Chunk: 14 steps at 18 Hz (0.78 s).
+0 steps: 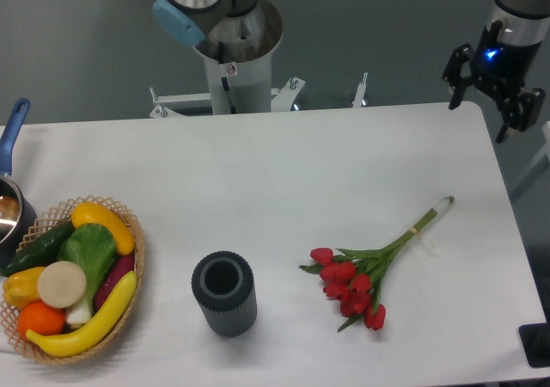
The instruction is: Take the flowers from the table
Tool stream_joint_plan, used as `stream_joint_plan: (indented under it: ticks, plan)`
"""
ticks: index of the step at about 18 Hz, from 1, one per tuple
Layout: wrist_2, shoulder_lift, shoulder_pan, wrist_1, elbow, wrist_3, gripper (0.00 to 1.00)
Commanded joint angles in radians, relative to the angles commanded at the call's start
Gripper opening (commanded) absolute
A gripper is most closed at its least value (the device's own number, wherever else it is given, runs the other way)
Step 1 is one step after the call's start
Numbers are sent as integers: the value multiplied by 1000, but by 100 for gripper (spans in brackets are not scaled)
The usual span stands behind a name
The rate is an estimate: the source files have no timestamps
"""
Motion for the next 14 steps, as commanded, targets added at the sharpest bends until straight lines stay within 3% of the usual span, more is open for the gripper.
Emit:
stream_joint_plan:
  ticks: [4, 8, 11, 14]
  plan:
    - [-81, 2, 3, 2, -5, -9, 100]
    - [-87, 14, 8, 17, -55, -31, 100]
    - [-87, 20, 2, 142, -130, -61, 100]
    - [-89, 17, -9, 167, -152, -133, 100]
